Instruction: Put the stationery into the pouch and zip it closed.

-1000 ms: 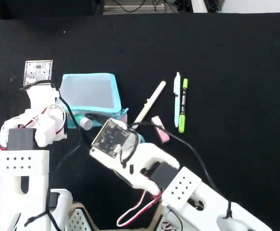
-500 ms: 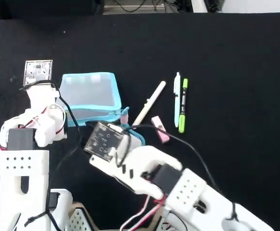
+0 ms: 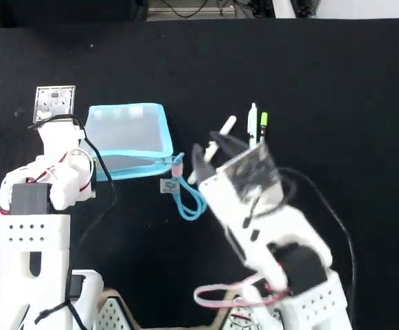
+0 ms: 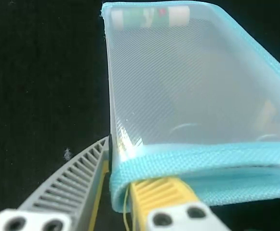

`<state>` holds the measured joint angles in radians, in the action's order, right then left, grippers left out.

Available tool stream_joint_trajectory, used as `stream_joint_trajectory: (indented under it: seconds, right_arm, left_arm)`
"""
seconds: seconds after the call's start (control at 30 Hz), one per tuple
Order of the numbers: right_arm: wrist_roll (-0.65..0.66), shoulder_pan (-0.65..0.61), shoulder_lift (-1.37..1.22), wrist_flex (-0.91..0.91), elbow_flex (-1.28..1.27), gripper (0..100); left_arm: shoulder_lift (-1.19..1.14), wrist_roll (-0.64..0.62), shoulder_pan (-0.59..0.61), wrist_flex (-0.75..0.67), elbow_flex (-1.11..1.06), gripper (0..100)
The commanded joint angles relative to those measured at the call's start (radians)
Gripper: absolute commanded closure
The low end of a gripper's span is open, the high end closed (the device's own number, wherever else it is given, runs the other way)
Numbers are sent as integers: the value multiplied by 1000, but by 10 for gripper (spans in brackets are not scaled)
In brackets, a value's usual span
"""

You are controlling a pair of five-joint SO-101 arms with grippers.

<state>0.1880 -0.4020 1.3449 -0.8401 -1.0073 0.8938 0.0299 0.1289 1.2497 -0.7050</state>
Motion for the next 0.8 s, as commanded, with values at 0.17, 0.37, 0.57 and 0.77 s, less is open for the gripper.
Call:
stream_joint_trajectory:
  seconds: [0.17, 0.37, 0.57, 0.77]
  right_arm:
    - [-150, 249, -449, 25, 208, 903]
    - [-146, 256, -858, -124, 456, 898]
    - [-143, 253, -1202, -384, 751, 814]
    - [-95, 250, -1414, -422, 878, 835]
  left_arm:
    - [9, -8, 2, -11, 19, 970]
    - [9, -8, 4, -11, 19, 970]
    - [9, -8, 4, -9, 19, 970]
    - [9, -8, 4, -9, 19, 970]
